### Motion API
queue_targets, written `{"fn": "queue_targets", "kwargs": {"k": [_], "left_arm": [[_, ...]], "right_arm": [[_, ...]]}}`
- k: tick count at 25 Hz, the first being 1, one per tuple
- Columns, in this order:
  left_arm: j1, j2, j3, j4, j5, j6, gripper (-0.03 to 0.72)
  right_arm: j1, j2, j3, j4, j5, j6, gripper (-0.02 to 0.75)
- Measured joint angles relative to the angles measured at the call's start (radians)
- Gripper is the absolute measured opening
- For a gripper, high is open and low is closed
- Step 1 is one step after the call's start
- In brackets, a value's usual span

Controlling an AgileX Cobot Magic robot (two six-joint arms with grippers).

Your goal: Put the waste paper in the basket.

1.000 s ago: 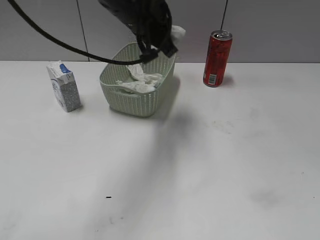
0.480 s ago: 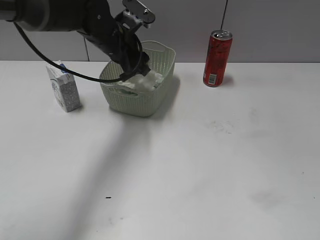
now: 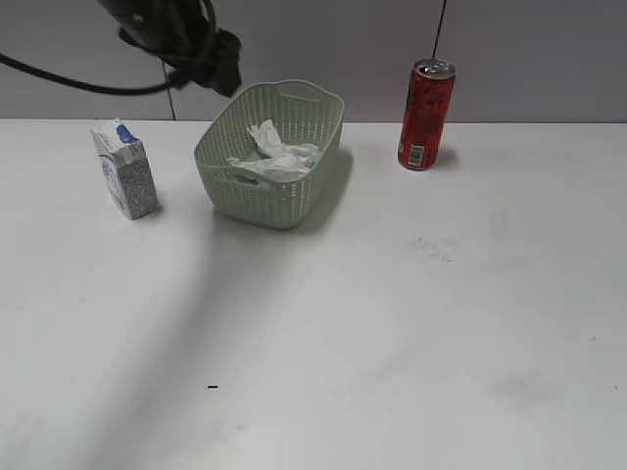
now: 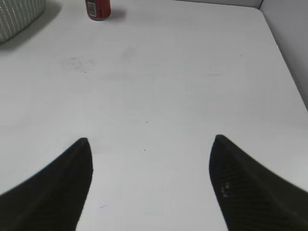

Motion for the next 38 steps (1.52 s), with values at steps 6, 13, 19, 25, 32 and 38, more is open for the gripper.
{"fn": "queue_targets", "kwargs": {"k": [6,13,19,25,32,38], "left_arm": [[0.147,-0.213,0.000,0.003,0.173,-0.007,0.612],[0.315,-0.500,0.067,0.007,0.392,-0.010,0.591],[0.344,-0.836,0.322,0.002,0.346,-0.011,0.590],[0.344,-1.159,0.654,-0.045,0.234,-0.022,0.585],[0.344,-1.503,1.001,-0.006,0.231,-0.081,0.580],[0.344,-1.736,1.156,0.015,0.229,-0.150,0.580]], "right_arm": [[0.000,0.000,0.003,0.021,-0.004,0.000,0.571],[0.000,0.000,0.003,0.022,-0.005,-0.001,0.571],[0.000,0.000,0.003,0.022,-0.006,-0.001,0.571],[0.000,0.000,0.003,0.023,-0.006,-0.001,0.571],[0.000,0.000,0.003,0.023,-0.007,-0.001,0.571],[0.000,0.000,0.003,0.023,-0.007,-0.001,0.571]]}}
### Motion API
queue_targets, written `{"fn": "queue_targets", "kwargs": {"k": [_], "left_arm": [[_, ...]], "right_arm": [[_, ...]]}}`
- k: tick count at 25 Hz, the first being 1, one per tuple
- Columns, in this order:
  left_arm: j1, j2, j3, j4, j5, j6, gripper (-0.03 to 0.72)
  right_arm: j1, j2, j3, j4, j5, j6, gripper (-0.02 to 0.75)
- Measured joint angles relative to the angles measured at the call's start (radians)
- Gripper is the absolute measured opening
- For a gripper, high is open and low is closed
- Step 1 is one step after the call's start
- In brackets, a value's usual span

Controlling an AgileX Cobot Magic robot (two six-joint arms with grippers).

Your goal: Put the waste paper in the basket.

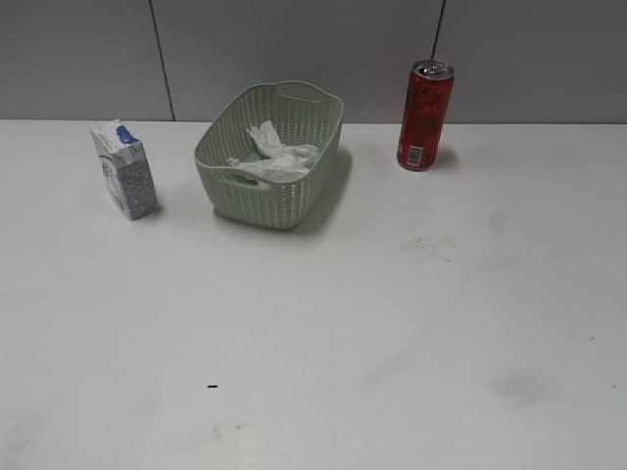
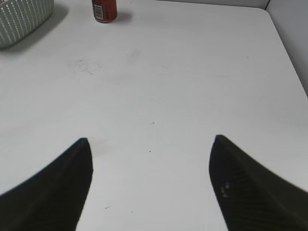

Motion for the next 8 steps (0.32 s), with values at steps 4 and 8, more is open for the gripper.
{"fn": "queue_targets", "kwargs": {"k": [4,8], "left_arm": [[0.000,-0.089,0.030,0.053,0.006,-0.078,0.580],[0.000,-0.155,0.030,0.063,0.007,-0.092,0.580]], "right_arm": [[0.000,0.000,0.000,0.000,0.000,0.000,0.571],[0.000,0.000,0.000,0.000,0.000,0.000,0.571]]}}
